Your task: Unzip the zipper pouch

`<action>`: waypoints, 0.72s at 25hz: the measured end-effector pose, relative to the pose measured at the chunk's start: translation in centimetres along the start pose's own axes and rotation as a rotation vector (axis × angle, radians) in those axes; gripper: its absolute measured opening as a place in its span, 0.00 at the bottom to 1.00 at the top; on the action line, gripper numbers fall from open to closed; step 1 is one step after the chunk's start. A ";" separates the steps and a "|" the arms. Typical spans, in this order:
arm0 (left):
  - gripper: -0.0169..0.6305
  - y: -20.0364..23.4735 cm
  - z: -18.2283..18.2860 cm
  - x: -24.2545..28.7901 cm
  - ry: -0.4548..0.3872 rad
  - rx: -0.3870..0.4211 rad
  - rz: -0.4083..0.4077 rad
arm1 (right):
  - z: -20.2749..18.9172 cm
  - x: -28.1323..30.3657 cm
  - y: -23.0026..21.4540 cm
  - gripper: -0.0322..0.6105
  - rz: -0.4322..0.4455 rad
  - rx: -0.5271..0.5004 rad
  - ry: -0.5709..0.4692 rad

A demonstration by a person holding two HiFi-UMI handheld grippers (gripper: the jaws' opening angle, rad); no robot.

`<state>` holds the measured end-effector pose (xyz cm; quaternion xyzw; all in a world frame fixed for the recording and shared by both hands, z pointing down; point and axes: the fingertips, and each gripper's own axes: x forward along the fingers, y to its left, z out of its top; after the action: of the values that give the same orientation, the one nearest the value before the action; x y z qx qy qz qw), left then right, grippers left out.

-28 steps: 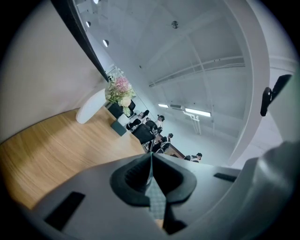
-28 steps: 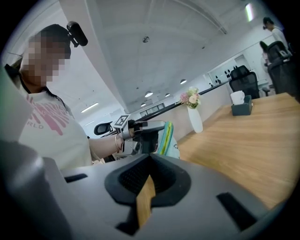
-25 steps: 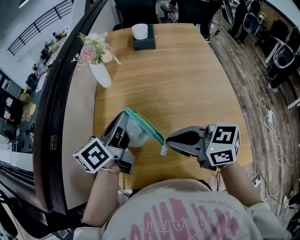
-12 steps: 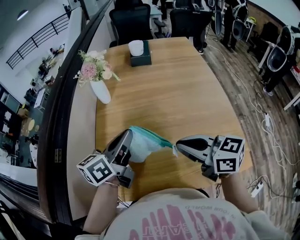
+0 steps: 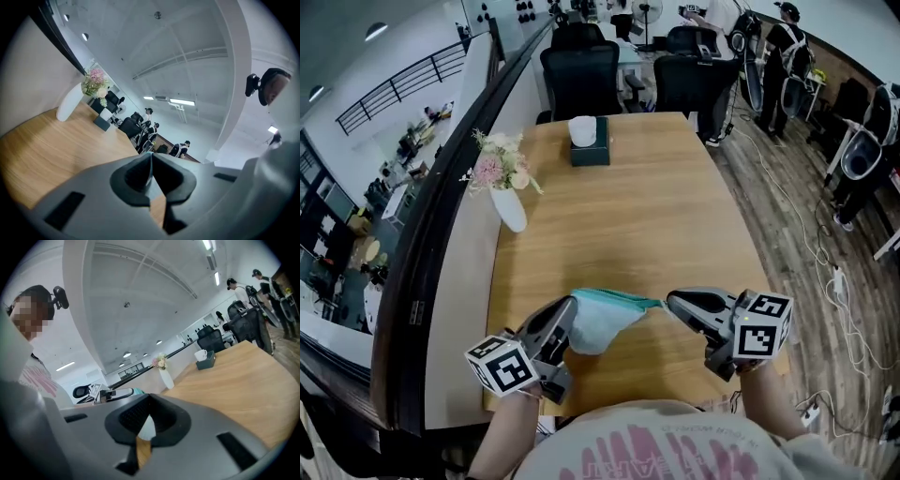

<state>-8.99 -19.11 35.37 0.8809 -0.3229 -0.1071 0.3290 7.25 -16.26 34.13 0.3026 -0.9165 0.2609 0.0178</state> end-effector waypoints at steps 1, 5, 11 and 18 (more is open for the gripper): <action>0.05 -0.5 0.0 0.1 -0.018 -0.006 0.003 | 0.0 -0.3 -0.4 0.05 0.003 0.014 0.005; 0.05 -2.8 0.2 0.7 -0.095 -0.019 0.017 | 0.5 -1.6 -2.2 0.07 -0.036 0.030 0.017; 0.05 -5.3 0.7 0.6 -0.191 0.006 0.088 | 2.2 -5.1 -5.9 0.08 -0.168 0.097 -0.059; 0.05 -6.9 1.1 -0.9 -0.317 0.040 0.223 | 3.3 -8.8 -8.3 0.05 -0.318 0.184 -0.149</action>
<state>-6.70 -15.12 29.99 0.8181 -0.4684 -0.2007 0.2665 19.53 -18.66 33.48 0.4622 -0.8284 0.3143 -0.0368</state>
